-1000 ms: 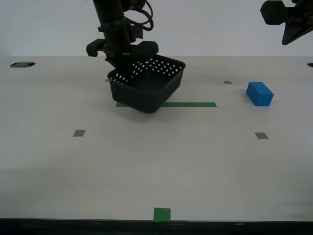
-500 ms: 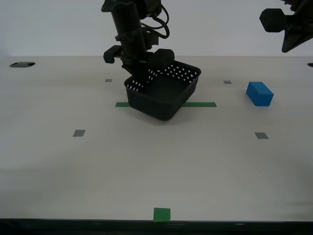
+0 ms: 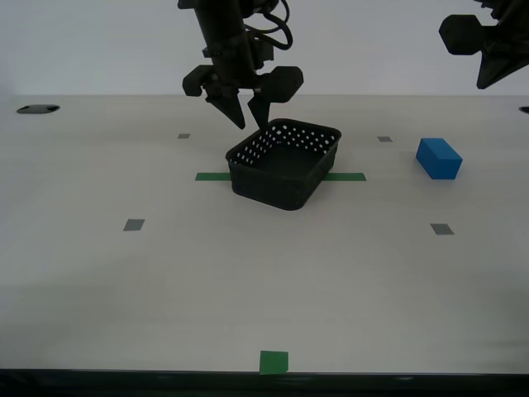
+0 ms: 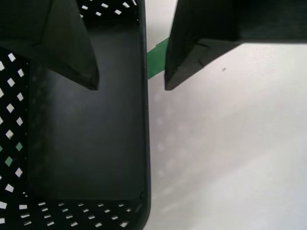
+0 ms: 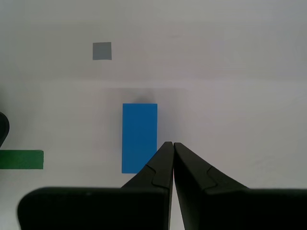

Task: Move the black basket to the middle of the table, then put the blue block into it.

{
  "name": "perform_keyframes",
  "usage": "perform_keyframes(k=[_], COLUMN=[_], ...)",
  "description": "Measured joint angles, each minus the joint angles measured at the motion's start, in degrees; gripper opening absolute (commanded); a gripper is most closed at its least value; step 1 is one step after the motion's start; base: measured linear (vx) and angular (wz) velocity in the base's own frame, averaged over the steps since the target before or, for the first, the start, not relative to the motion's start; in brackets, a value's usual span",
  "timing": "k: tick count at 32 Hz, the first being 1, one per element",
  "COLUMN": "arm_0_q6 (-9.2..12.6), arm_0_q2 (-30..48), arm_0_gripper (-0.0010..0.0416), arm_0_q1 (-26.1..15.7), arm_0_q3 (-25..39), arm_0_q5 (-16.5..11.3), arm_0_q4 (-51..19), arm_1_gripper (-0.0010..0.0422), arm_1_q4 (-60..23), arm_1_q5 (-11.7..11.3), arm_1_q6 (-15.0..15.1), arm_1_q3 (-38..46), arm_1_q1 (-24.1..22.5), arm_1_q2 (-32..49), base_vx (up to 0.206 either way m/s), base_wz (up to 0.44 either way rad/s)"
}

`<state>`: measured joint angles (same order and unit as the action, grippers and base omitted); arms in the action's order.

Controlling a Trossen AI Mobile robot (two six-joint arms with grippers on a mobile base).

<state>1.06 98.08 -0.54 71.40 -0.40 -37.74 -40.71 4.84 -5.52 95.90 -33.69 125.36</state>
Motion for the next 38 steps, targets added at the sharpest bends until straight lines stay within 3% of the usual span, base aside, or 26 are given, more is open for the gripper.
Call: perform_keyframes(k=[2, 3, 4, 6, 7, 8, 14, 19, 24, 25, 30, 32, 33, 36, 38], arm_0_q6=[0.00, 0.02, 0.20, 0.22, 0.17, 0.04, -0.81, 0.44, -0.15, -0.20, -0.15, -0.17, -0.20, -0.22, -0.20], arm_0_q2=[0.00, 0.00, 0.00, 0.00, 0.00, 0.00, 0.00, 0.00, 0.04, 0.04, 0.04, 0.09, 0.04, -0.04, 0.07], arm_0_gripper=[0.0003, 0.0003, 0.0003, 0.0003, 0.0003, 0.0003, -0.0002, 0.0010, 0.0104, 0.0145, 0.0263, 0.0305, 0.0346, 0.0384, 0.0386], arm_0_q1=[-0.13, -0.15, -0.26, -0.46, -0.66, -0.68, -0.81, -1.01, -1.16, -1.38, -1.81, -1.99, -2.14, -2.14, -2.16], arm_0_q3=[0.00, 0.00, -0.02, -0.02, -0.02, -0.04, 0.00, -0.02, -0.09, -0.11, -2.08, -3.93, -6.12, -9.07, -9.88], arm_0_q5=[-0.66, -2.25, -4.20, -4.39, -4.92, -6.91, -10.29, -10.29, -10.32, -10.27, -10.01, -7.87, -4.68, -3.85, -3.82], arm_0_q4=[0.00, 0.00, 0.00, 0.00, 0.04, 0.26, 2.12, 1.31, -1.09, -1.16, 1.66, 3.72, 6.14, 11.28, 12.66], arm_1_gripper=[0.0200, 0.0185, 0.0146, 0.0112, 0.0025, -0.0004, 0.0000, 0.0000, 0.0000, 0.0000, 0.0000, 0.0000, 0.0000, 0.0000, 0.0000], arm_1_q4=[-2.08, -2.80, -3.82, -4.48, -5.35, -4.59, -4.98, -5.16, -5.46, -5.46, -5.60, -5.90, -5.92, -5.92, -5.92], arm_1_q5=[-0.07, -1.18, -5.25, -7.96, -10.78, -11.61, -11.58, -11.78, -11.76, -11.61, -10.19, -10.08, -10.05, -9.90, -9.90], arm_1_q6=[0.11, 0.72, 2.29, 3.41, 5.97, 7.13, 9.79, 11.17, 12.13, 12.79, 12.98, 13.16, 13.22, 13.22, 13.22], arm_1_q3=[2.47, 4.55, 7.56, 9.40, 12.96, 15.37, 20.00, 19.85, 19.80, 19.80, 19.61, 19.54, 19.41, 19.41, 19.41], arm_1_q1=[0.17, 0.39, 0.59, 1.07, 1.46, 1.97, 4.50, 7.67, 11.65, 12.44, 14.58, 14.67, 14.67, 14.64, 14.64], arm_1_q2=[0.02, -0.07, 0.07, -0.55, -0.09, -0.33, -0.11, -0.11, -0.11, -0.11, -0.11, -0.11, -0.11, -0.11, -0.11], base_vx=[0.000, 0.000, 0.000, 0.000, 0.000, 0.000, 0.000, 0.000, 0.000, 0.000, 0.000, 0.000, 0.000, 0.000, 0.000], base_wz=[0.000, 0.000, 0.000, 0.000, 0.000, 0.000, 0.000, 0.000, 0.000, 0.000, 0.000, 0.000, 0.000, 0.000, 0.000])
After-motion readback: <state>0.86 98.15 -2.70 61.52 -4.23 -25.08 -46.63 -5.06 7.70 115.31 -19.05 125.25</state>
